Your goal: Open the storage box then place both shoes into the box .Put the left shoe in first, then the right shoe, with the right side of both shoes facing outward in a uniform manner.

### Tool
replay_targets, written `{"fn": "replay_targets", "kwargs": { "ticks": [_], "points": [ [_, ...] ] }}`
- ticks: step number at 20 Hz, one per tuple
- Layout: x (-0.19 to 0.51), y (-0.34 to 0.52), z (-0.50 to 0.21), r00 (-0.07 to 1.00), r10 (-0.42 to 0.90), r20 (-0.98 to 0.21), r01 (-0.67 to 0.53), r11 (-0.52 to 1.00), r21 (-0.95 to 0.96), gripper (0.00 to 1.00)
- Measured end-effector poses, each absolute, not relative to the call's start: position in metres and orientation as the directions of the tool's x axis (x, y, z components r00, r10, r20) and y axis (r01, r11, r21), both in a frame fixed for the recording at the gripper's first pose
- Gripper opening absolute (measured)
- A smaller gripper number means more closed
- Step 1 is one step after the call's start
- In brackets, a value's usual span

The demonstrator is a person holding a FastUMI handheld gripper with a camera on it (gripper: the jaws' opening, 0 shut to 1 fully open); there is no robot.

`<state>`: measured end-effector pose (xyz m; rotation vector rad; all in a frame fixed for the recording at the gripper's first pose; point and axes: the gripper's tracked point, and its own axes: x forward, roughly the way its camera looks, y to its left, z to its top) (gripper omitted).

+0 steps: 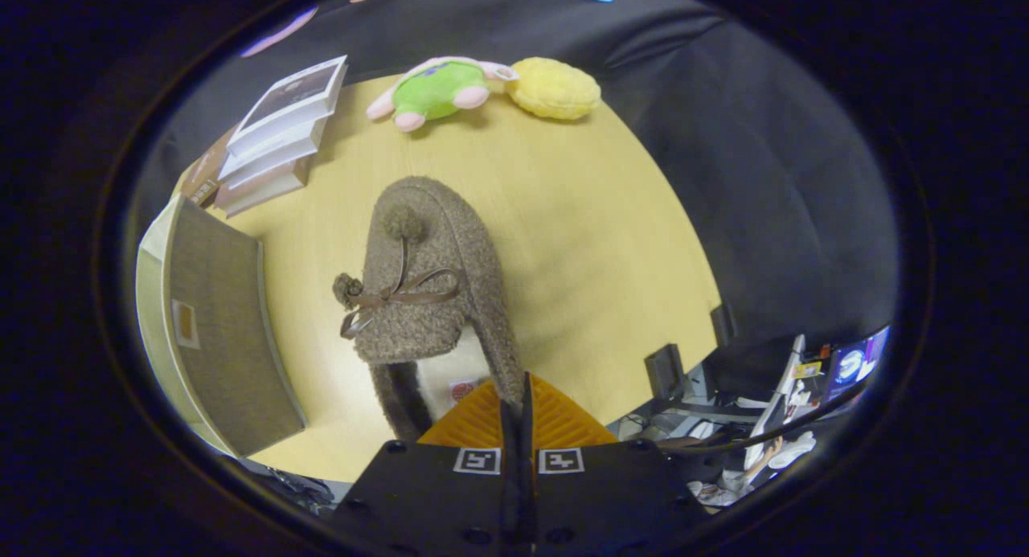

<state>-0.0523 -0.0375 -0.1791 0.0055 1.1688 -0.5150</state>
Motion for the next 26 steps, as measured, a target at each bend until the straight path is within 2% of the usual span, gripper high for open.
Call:
{"fn": "replay_targets", "kwargs": {
  "ticks": [5,12,17,22,26],
  "points": [
    [-0.052,0.012,-0.111,0.333,-0.444,-0.832,0.425,0.858,-0.288,0.03],
    [-0.033,0.120,-0.060,0.391,-0.411,-0.823,0.361,0.892,-0.274,0.03],
    [-0.020,0.191,-0.073,0.432,-0.327,-0.841,0.290,0.933,-0.214,0.03],
    [-0.013,0.230,-0.120,0.381,-0.259,-0.888,0.229,0.957,-0.181,0.03],
    [-0.007,0.234,-0.153,0.344,-0.267,-0.900,0.213,0.956,-0.202,0.03]
  ]
}}
